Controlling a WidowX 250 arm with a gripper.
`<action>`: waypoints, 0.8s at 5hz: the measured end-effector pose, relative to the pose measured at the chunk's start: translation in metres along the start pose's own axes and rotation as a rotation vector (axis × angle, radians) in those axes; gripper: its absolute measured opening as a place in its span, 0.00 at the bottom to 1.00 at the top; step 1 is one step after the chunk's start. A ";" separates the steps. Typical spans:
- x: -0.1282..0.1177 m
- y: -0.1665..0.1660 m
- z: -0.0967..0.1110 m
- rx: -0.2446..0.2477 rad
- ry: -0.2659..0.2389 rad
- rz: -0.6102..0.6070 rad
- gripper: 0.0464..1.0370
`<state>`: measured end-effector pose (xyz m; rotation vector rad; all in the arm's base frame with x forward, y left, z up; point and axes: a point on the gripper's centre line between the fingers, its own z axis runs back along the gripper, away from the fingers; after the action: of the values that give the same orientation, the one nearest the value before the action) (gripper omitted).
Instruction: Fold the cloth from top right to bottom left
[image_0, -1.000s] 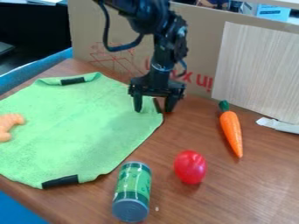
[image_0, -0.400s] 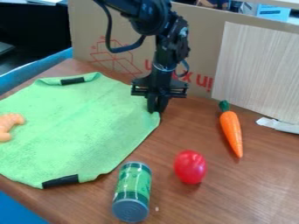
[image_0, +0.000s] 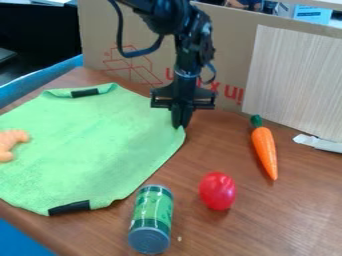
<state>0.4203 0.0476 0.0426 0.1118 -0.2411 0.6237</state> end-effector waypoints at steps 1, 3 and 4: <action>0.002 0.007 0.019 -0.042 -0.005 -0.015 0.01; 0.008 0.039 0.044 -0.119 0.000 0.004 0.01; 0.003 0.066 0.045 -0.132 0.002 -0.001 0.01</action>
<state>0.3755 0.0953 0.0887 -0.0157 -0.2800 0.6051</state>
